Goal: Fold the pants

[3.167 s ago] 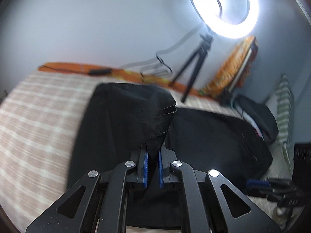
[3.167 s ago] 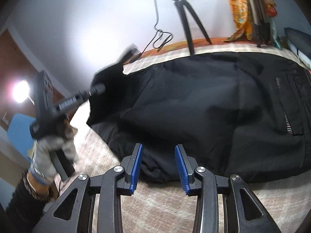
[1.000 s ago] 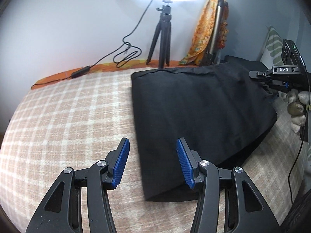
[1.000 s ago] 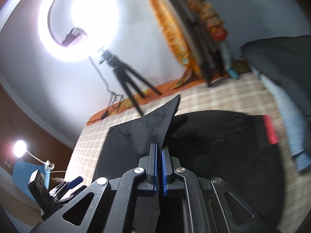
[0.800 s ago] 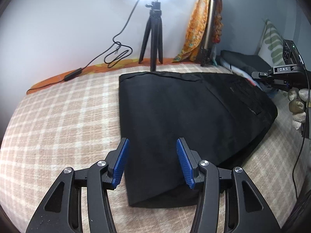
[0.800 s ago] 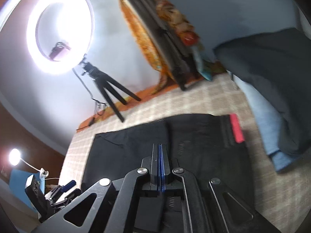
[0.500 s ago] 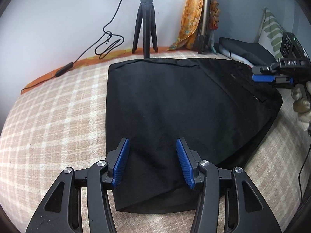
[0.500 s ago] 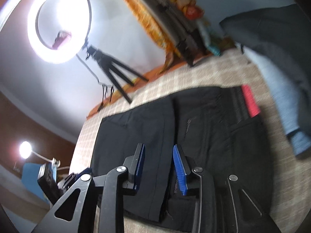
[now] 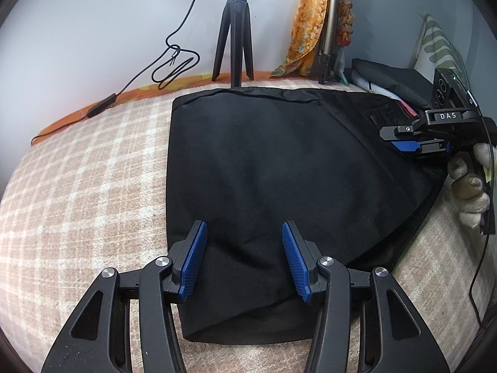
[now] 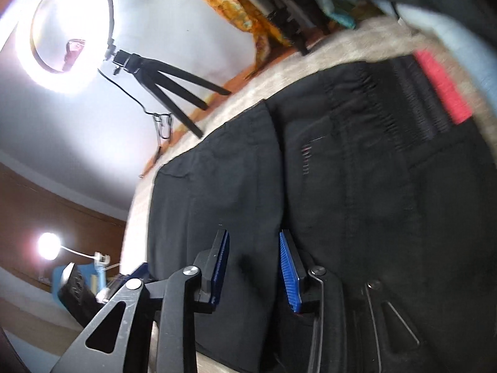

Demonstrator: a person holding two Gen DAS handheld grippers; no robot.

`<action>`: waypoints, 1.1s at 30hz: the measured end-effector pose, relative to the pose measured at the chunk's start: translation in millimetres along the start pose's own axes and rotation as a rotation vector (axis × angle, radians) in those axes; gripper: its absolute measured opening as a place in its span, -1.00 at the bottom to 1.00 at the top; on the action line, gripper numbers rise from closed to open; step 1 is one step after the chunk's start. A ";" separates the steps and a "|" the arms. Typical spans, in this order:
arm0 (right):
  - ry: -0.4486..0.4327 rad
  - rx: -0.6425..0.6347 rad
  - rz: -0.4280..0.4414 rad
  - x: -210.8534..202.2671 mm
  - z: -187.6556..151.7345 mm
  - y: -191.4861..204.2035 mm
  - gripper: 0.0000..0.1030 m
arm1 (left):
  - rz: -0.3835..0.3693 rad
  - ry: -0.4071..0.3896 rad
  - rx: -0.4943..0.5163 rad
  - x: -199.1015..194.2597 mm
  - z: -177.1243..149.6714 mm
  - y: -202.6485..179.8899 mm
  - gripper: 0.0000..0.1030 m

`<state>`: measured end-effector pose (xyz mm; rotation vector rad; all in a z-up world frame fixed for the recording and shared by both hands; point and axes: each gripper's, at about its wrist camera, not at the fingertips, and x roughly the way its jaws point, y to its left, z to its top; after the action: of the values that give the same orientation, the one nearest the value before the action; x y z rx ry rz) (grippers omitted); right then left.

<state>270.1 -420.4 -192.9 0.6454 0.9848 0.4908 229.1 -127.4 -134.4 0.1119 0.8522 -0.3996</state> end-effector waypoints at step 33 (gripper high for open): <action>-0.011 0.044 0.031 -48.6 -22.4 -8.3 -0.21 | -0.008 -0.012 -0.012 -0.6 -2.4 8.1 -0.05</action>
<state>228.3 -451.5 -178.4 0.7035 0.9785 0.4936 230.1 -119.2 -136.0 0.0945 0.8439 -0.4025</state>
